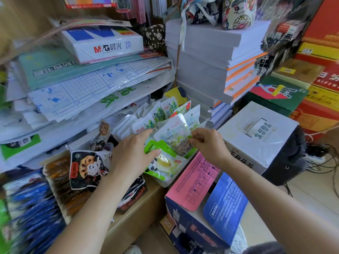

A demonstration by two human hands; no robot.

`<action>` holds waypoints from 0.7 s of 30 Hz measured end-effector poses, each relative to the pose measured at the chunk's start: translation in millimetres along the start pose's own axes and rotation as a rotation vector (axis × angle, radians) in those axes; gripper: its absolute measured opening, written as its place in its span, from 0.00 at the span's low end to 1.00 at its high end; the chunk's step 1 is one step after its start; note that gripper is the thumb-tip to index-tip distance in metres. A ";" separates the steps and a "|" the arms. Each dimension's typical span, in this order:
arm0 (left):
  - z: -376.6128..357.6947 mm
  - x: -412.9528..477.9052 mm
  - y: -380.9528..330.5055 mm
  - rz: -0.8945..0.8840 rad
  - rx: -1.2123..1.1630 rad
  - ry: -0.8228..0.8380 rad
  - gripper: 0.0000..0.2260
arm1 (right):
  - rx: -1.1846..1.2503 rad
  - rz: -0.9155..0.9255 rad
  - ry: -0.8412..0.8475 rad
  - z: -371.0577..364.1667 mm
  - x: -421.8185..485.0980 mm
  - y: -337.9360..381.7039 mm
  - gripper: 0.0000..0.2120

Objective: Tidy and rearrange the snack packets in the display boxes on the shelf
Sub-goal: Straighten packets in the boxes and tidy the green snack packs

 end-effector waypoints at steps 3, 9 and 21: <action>0.5 -1.2 -3.5 -0.012 0.156 0.046 0.23 | -0.105 0.056 -0.006 1.6 0.6 0.9 0.04; -0.7 0.4 -12.2 -0.034 0.031 -0.098 0.30 | 0.016 0.084 0.005 2.1 0.6 3.7 0.06; -8.8 24.7 -30.2 -0.142 -0.144 -0.170 0.08 | -0.035 0.057 0.089 8.8 5.5 -9.9 0.02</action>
Point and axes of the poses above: each hand's wrist, its own x-axis towards the middle knuckle, its own z-axis out of the back of the hand, y = z × x, the point moved 1 cm from there along x, towards the middle knuckle, and after that the axes turned 2 degrees about -y, right-handed, at the moved point
